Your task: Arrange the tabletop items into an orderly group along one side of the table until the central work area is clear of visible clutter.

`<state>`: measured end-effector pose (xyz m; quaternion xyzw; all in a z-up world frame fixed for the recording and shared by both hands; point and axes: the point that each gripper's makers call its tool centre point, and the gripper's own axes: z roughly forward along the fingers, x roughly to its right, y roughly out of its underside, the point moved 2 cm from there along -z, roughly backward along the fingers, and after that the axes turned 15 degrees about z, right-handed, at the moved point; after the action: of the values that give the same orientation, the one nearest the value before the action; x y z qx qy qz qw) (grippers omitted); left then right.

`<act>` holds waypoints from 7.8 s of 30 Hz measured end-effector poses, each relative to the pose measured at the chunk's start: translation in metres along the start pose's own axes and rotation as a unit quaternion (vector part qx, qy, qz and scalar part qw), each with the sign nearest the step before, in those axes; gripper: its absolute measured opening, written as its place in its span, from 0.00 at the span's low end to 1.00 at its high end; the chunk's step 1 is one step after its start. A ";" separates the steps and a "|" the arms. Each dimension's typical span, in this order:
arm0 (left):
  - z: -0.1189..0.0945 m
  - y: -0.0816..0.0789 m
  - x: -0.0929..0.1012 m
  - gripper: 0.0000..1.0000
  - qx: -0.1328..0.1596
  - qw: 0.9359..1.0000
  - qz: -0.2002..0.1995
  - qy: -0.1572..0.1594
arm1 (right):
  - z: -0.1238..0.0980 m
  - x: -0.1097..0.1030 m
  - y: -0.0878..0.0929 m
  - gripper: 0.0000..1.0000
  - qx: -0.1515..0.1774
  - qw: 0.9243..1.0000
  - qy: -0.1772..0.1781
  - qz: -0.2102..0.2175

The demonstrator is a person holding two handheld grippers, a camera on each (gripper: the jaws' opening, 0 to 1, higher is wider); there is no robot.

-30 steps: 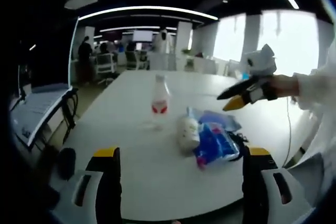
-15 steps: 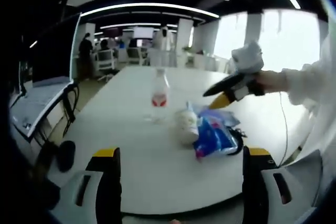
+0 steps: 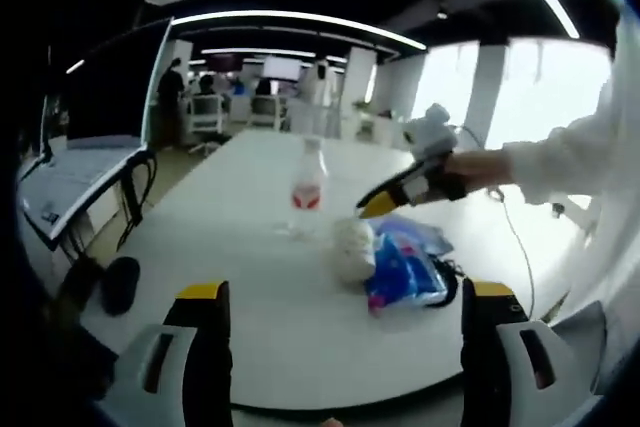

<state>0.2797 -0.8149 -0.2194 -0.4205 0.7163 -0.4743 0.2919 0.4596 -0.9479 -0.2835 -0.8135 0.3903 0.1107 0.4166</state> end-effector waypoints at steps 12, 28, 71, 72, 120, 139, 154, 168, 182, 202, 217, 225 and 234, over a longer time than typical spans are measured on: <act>0.001 0.003 -0.004 0.92 0.003 1.000 -0.018 -0.011 | 0.012 -0.002 0.020 0.22 -0.034 0.999 -0.023 -0.007; 0.004 0.005 0.000 0.92 -0.002 1.000 -0.014 -0.005 | -0.012 -0.035 0.008 0.00 0.035 0.998 -0.057 0.022; 0.000 0.003 0.000 0.95 0.013 1.000 -0.019 0.011 | 0.024 0.023 -0.035 0.00 0.003 0.971 0.168 -0.172; 0.000 0.003 0.000 0.95 0.013 1.000 -0.020 0.011 | 0.023 0.023 -0.034 0.00 0.002 0.971 0.168 -0.170; 0.000 0.003 -0.002 0.95 0.018 0.999 -0.037 0.011 | -0.008 0.008 -0.050 0.74 0.119 0.978 0.145 -0.089; 0.000 0.001 -0.002 0.95 0.024 0.999 -0.035 0.011 | -0.027 0.009 -0.033 0.80 0.108 0.980 0.154 -0.072; 0.000 0.002 0.003 0.95 0.021 0.999 -0.026 0.022 | -0.049 0.002 -0.014 0.77 0.117 0.979 0.158 -0.056; 0.001 0.006 0.011 0.93 0.006 0.999 -0.008 0.037 | -0.087 0.019 0.018 0.71 0.127 0.974 0.185 -0.028; 0.003 0.006 0.013 0.91 0.000 0.999 -0.001 0.042 | -0.111 0.016 0.041 0.68 0.135 0.969 0.207 -0.002; 0.015 0.000 0.031 0.87 -0.036 0.996 -0.077 0.041 | -0.146 -0.010 0.041 0.63 0.155 0.966 0.209 -0.004; 0.048 0.009 0.103 0.81 -0.040 0.975 -0.220 -0.017 | -0.150 -0.008 0.047 0.56 0.116 0.983 0.126 -0.071; 0.063 0.020 0.123 0.78 -0.064 0.967 -0.245 -0.032 | -0.126 0.003 0.064 0.49 0.080 0.991 0.086 -0.066; 0.082 0.031 0.128 0.75 -0.087 0.963 -0.249 -0.059 | -0.108 0.012 0.068 0.41 0.034 0.995 0.052 -0.082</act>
<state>0.2756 -0.9567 -0.2813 -0.6367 0.6089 -0.4420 0.1686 0.4025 -1.0606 -0.2625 -0.8326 0.3472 0.0205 0.4310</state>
